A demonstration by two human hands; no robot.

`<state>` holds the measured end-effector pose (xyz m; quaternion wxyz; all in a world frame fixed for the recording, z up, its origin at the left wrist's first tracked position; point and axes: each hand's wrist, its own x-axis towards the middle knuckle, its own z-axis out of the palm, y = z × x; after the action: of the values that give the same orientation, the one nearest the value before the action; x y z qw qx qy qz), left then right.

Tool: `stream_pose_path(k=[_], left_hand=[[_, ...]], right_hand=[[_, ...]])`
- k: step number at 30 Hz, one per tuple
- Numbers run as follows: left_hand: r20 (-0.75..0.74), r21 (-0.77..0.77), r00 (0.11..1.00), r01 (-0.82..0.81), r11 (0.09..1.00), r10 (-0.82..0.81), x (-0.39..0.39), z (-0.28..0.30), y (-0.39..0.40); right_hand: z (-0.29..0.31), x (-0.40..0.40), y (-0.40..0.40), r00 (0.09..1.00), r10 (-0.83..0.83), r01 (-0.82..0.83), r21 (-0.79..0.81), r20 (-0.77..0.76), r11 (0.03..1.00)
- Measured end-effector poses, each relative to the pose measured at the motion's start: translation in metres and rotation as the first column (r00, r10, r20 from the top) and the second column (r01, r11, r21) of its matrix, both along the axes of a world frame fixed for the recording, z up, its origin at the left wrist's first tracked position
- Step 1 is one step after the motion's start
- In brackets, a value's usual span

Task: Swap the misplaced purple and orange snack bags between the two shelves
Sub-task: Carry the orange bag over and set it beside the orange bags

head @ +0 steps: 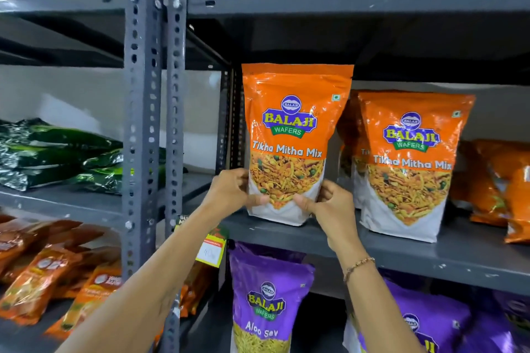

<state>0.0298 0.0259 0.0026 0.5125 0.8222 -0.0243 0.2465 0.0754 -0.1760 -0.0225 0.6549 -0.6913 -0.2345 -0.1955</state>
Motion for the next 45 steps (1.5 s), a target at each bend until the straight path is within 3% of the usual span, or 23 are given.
stream_pose_path(k=[4,21,37,45], left_hand=[[0.015,-0.014,1.0,0.023,1.0,-0.022,0.011,-0.005,-0.004],[0.07,-0.056,0.996,0.064,0.996,-0.06,0.025,-0.016,-0.003],[0.112,0.086,0.994,-0.009,0.996,-0.001,0.024,-0.026,0.003],[0.1,0.159,0.995,0.0,0.987,-0.016,0.017,-0.024,0.002]], right_hand=[[-0.001,0.007,0.001,0.999,-0.053,0.053,-0.023,0.005,0.998],[-0.001,0.012,-0.001,0.995,0.016,-0.018,-0.026,-0.097,0.999],[-0.002,0.01,0.006,0.999,0.011,-0.018,-0.208,-0.032,0.978],[-0.001,0.01,0.008,0.999,-0.017,0.011,-0.213,-0.027,0.977]])
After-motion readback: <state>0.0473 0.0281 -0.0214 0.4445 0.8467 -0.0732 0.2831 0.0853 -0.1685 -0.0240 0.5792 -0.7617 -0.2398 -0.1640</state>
